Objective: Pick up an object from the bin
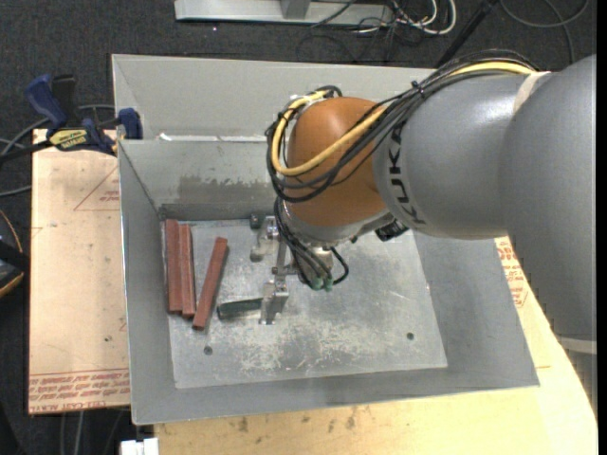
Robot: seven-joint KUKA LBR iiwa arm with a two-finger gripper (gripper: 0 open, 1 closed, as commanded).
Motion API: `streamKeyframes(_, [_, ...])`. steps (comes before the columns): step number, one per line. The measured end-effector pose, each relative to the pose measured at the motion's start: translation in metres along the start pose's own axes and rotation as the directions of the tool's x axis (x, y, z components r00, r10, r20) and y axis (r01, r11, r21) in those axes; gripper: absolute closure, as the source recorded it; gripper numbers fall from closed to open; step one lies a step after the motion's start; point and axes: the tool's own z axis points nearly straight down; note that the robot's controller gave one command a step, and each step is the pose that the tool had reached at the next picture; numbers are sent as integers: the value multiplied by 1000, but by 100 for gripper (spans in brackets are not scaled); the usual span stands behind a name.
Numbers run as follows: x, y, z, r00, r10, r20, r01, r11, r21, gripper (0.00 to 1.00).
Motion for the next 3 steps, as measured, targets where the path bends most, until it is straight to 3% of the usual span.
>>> streamKeyframes(1, [0, 0, 0, 1000, 1, 0, -1, 1000, 0, 0])
streamKeyframes(2, [-15, -4, 74, 993, 121, 6, -121, 993, -5, 100])
streamKeyframes(3, [-15, -4, 74, 993, 122, 6, -122, 993, -5, 100])
